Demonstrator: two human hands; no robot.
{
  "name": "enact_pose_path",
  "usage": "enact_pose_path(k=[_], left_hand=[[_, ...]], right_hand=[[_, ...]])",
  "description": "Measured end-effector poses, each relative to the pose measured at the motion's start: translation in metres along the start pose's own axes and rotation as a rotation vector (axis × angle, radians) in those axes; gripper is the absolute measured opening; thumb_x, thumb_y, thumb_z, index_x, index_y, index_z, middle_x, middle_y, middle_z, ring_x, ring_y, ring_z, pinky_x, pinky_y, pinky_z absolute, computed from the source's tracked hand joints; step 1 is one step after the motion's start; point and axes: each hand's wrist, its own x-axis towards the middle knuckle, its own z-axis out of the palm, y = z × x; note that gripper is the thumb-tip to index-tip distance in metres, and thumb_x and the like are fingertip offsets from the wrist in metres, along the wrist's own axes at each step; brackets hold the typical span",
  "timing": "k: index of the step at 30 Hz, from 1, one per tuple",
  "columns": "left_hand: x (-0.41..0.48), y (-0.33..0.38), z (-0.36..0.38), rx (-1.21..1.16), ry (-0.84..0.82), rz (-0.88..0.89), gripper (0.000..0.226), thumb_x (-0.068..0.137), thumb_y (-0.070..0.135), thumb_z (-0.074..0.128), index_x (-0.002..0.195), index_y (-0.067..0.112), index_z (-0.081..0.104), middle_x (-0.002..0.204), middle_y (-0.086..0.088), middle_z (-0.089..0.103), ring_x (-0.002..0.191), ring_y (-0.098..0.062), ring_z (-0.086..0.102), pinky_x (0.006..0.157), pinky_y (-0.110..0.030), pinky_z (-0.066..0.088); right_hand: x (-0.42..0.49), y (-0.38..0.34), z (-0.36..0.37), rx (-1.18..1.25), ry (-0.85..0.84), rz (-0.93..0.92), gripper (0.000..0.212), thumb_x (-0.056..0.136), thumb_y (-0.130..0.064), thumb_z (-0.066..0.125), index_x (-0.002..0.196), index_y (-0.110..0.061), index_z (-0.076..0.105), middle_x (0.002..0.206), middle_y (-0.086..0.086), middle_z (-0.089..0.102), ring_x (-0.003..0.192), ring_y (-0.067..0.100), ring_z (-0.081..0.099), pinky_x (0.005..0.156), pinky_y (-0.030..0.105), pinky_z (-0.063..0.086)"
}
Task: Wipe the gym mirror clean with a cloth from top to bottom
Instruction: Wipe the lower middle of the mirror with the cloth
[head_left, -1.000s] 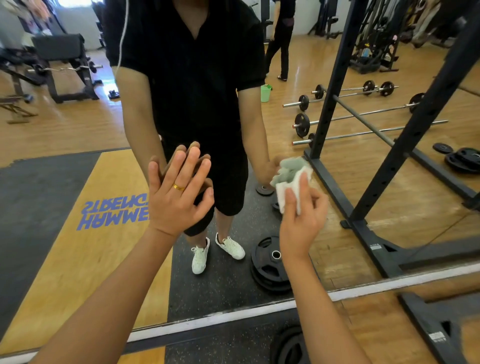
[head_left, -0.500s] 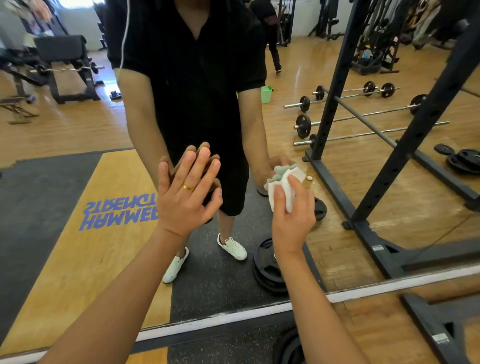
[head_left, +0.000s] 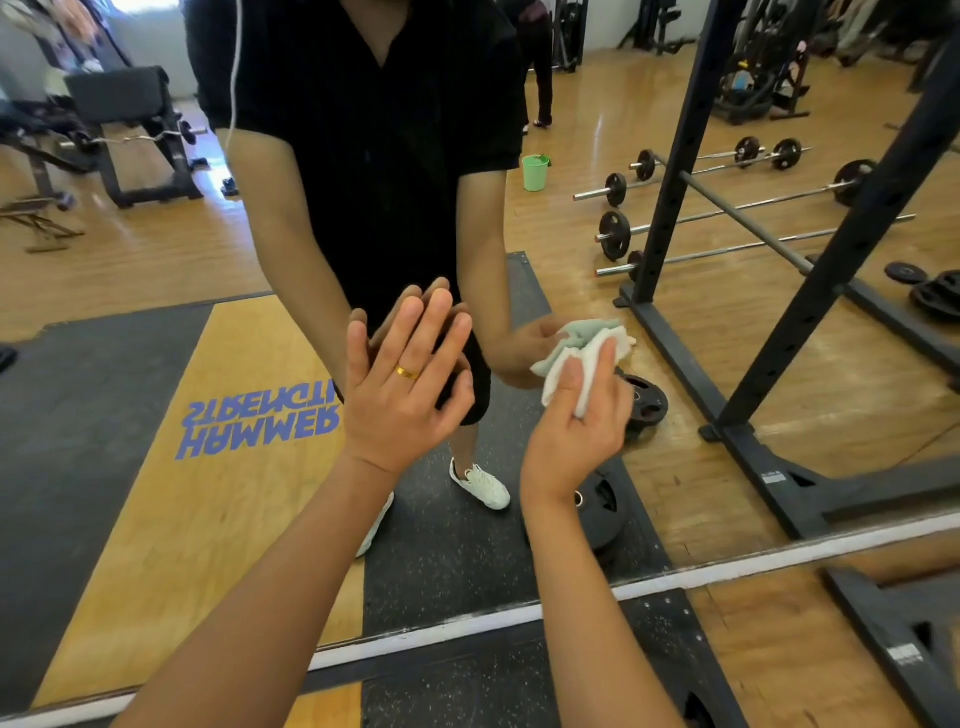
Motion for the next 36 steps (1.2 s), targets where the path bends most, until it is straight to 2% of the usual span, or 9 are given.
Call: enact_pose_path(k=[4,6,8,14,19,22,25,32,36], left_hand=[[0.000,-0.001,0.001,0.008,0.000,0.003,0.062,0.089,0.030,0.069,0.148,0.014,0.054,0.163,-0.005,0.033,0.157,-0.022,0.021,0.126,-0.050,0.005],[0.000,-0.001,0.002,0.009,0.000,-0.003,0.063,0.089,0.030,0.069,0.148,0.014,0.054,0.162,-0.006,0.034,0.156,-0.023,0.021,0.126,-0.050,0.005],[0.000,0.000,0.002,0.010,-0.003,-0.005,0.063,0.090,0.030,0.069,0.149,0.015,0.053,0.166,-0.005,0.030,0.157,-0.023,0.021,0.126,-0.050,0.005],[0.004,-0.001,-0.004,-0.012,-0.050,-0.006,0.061,0.090,0.029,0.068,0.148,0.013,0.054,0.166,-0.006,0.029,0.156,-0.022,0.021,0.127,-0.050,0.004],[0.009,0.000,-0.020,-0.103,-0.112,-0.026,0.060,0.094,0.021,0.065,0.152,0.012,0.048,0.160,-0.014,0.038,0.157,-0.024,0.019,0.126,-0.054,0.010],[-0.004,-0.001,-0.046,-0.167,-0.104,-0.131,0.067,0.096,0.020,0.062,0.158,0.013,0.035,0.169,-0.012,0.020,0.157,-0.028,0.016,0.122,-0.062,0.019],[-0.036,-0.021,-0.072,-0.104,-0.110,-0.203,0.067,0.098,0.022,0.059,0.159,0.015,0.032,0.172,-0.008,0.011,0.158,-0.030,0.015,0.121,-0.064,0.017],[-0.061,-0.102,-0.075,0.018,-0.134,-0.171,0.063,0.098,0.029,0.061,0.152,0.005,0.041,0.170,-0.012,0.018,0.157,-0.030,0.019,0.113,-0.070,0.022],[-0.067,-0.106,-0.062,0.064,-0.098,-0.145,0.073,0.099,0.035,0.054,0.162,0.012,0.026,0.172,-0.006,0.009,0.159,-0.023,0.007,0.125,-0.054,-0.001]], right_hand=[[0.004,0.015,-0.015,-0.073,-0.129,-0.203,0.040,0.102,-0.022,0.065,0.139,-0.007,0.061,0.111,-0.004,0.051,0.099,0.015,0.059,0.082,0.038,0.057],[0.014,0.021,-0.023,-0.161,-0.135,-0.292,0.038,0.102,-0.016,0.067,0.137,-0.002,0.063,0.117,0.009,0.054,0.101,0.029,0.057,0.087,0.042,0.055],[0.018,0.021,-0.022,-0.221,-0.119,-0.379,0.036,0.103,-0.013,0.065,0.135,0.003,0.063,0.130,0.020,0.059,0.117,0.035,0.058,0.097,0.044,0.054],[-0.003,0.024,-0.006,-0.184,-0.219,-0.388,0.043,0.108,-0.009,0.050,0.147,0.007,0.046,0.157,0.013,0.041,0.154,0.030,0.028,0.123,0.044,0.035],[0.022,0.048,-0.029,-0.281,-0.379,-0.643,0.040,0.109,0.000,0.044,0.149,0.004,0.042,0.157,0.014,0.039,0.153,0.037,0.027,0.123,0.044,0.034],[0.057,0.052,-0.043,-0.282,-0.246,-0.545,0.042,0.106,0.006,0.049,0.148,0.006,0.045,0.157,0.016,0.039,0.148,0.046,0.034,0.116,0.050,0.043],[0.060,0.042,-0.034,-0.247,-0.157,-0.440,0.044,0.105,0.005,0.051,0.149,0.006,0.045,0.158,0.014,0.039,0.151,0.041,0.029,0.119,0.050,0.039],[0.003,0.037,-0.011,-0.268,-0.416,-0.739,0.038,0.109,0.000,0.041,0.147,-0.001,0.043,0.154,0.013,0.045,0.158,0.027,0.015,0.128,0.056,0.006],[0.019,0.045,-0.018,-0.285,-0.450,-0.816,0.061,0.096,0.016,0.058,0.151,-0.001,0.037,0.156,0.009,0.041,0.158,0.026,0.016,0.126,0.058,0.018]])
